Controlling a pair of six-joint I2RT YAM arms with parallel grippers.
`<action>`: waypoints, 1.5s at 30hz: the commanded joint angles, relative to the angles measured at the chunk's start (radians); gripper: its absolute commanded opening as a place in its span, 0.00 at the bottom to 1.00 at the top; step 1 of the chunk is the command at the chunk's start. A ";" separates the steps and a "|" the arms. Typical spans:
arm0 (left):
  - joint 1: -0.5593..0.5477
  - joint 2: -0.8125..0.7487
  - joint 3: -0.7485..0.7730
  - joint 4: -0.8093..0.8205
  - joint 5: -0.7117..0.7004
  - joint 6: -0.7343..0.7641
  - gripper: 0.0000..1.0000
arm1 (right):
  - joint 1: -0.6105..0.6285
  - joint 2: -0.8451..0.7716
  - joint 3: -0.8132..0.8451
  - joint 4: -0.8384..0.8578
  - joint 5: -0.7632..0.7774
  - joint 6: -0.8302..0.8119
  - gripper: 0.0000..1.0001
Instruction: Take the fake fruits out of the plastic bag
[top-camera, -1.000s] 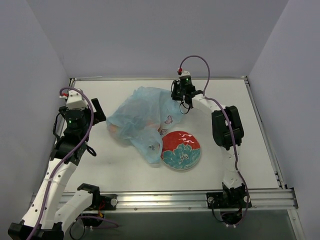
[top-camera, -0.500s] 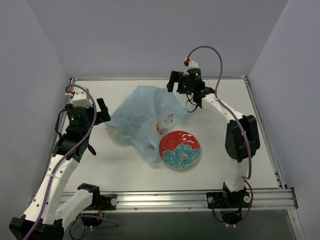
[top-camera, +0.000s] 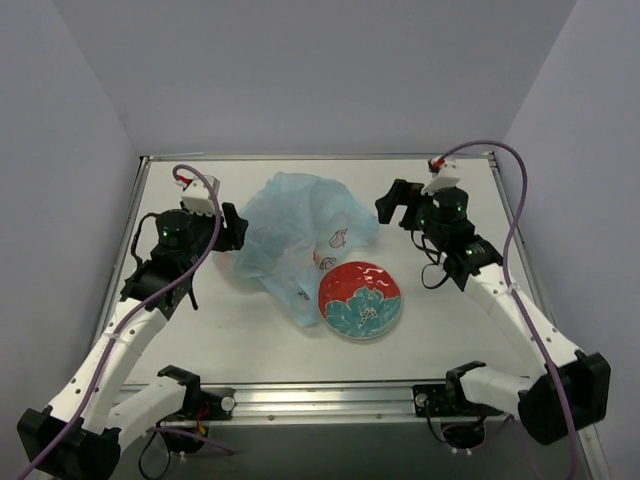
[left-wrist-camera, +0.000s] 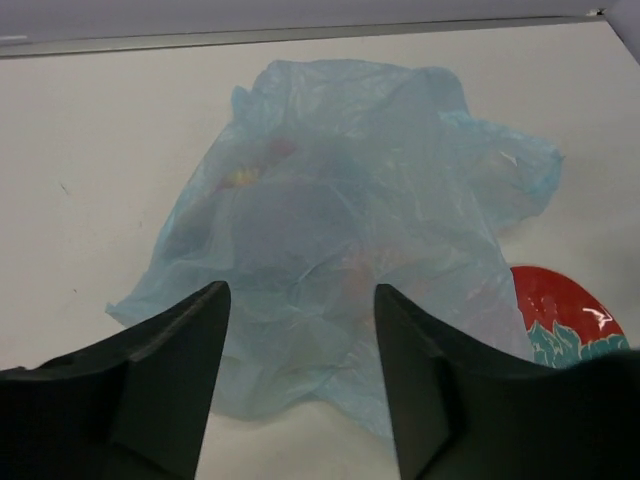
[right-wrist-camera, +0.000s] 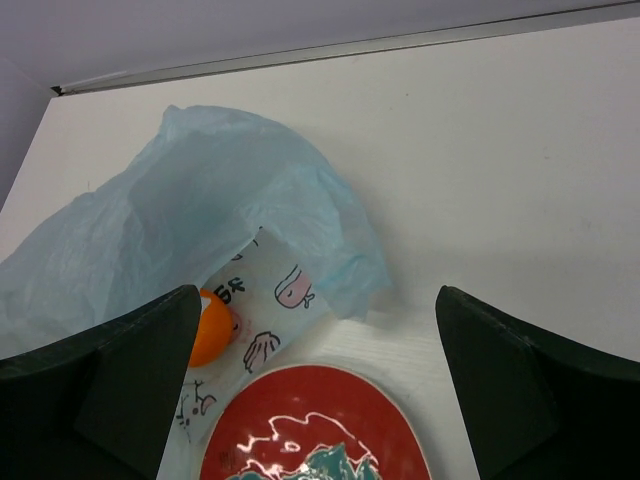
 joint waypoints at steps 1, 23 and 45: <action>-0.004 0.026 0.049 0.007 0.045 0.023 0.53 | -0.002 -0.154 -0.073 -0.030 0.037 0.000 1.00; -0.245 0.262 0.207 -0.048 0.088 0.080 0.94 | 0.001 -0.362 -0.299 -0.094 0.039 0.003 1.00; -0.540 0.518 0.308 -0.215 -0.332 0.146 0.94 | 0.042 -0.378 -0.333 -0.084 0.094 0.007 1.00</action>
